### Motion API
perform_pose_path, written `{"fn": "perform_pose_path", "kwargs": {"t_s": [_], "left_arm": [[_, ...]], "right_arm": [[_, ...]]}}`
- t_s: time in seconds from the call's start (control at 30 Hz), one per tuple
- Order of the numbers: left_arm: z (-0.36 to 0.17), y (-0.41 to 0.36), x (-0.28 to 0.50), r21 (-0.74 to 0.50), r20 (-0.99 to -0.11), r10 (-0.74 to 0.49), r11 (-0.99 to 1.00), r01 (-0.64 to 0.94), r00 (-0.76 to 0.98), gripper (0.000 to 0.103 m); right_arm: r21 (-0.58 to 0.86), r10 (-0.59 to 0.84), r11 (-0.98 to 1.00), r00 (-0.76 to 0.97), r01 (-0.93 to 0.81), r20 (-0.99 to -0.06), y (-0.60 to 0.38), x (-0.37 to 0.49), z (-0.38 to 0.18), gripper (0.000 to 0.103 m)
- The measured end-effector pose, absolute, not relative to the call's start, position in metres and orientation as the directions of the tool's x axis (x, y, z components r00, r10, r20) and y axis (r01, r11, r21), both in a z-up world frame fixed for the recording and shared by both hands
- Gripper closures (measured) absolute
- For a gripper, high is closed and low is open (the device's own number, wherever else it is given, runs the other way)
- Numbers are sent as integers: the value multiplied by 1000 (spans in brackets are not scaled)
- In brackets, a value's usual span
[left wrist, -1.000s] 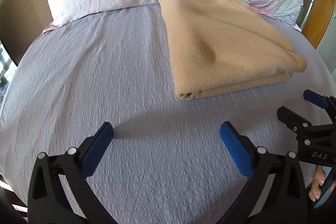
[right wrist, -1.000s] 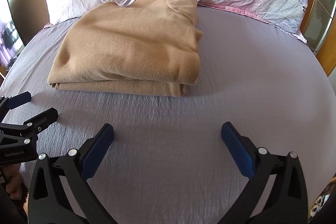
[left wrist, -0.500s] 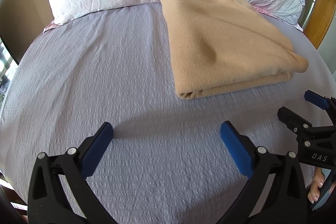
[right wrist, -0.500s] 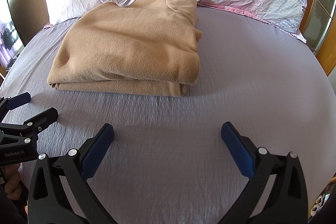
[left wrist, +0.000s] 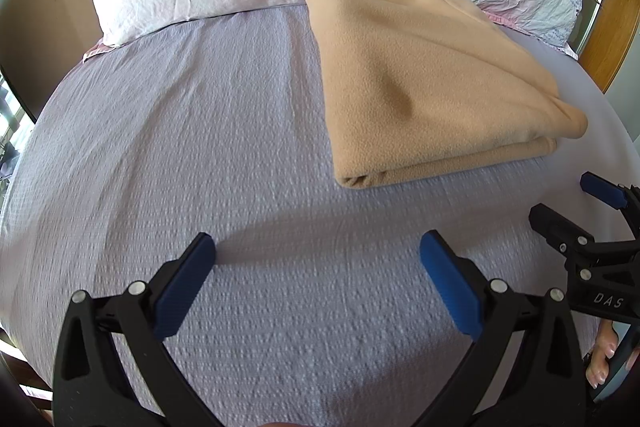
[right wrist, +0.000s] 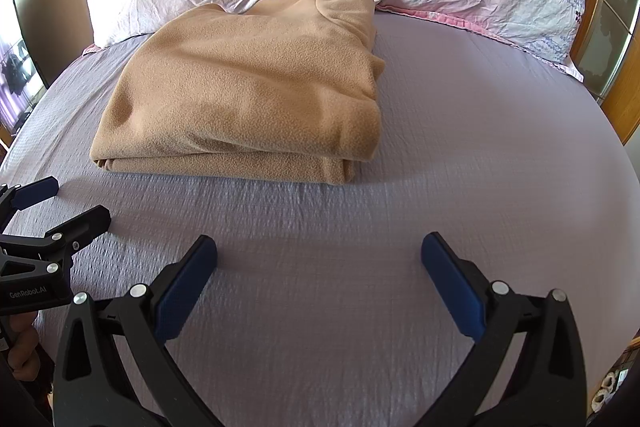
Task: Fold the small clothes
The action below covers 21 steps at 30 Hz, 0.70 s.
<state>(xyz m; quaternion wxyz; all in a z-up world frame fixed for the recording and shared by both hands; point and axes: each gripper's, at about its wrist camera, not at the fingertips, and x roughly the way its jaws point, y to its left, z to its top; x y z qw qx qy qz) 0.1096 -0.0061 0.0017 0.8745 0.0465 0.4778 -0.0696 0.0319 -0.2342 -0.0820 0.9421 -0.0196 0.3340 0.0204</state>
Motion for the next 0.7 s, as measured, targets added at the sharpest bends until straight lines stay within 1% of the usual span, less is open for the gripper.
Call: {"fn": "perform_pose_path", "kwargs": {"t_s": [0.7], "left_arm": [[1, -5, 110, 14, -842, -78, 986, 167, 534, 2]], "right_arm": [[-23, 25, 998, 776, -51, -630, -234, 32, -82, 1]]}}
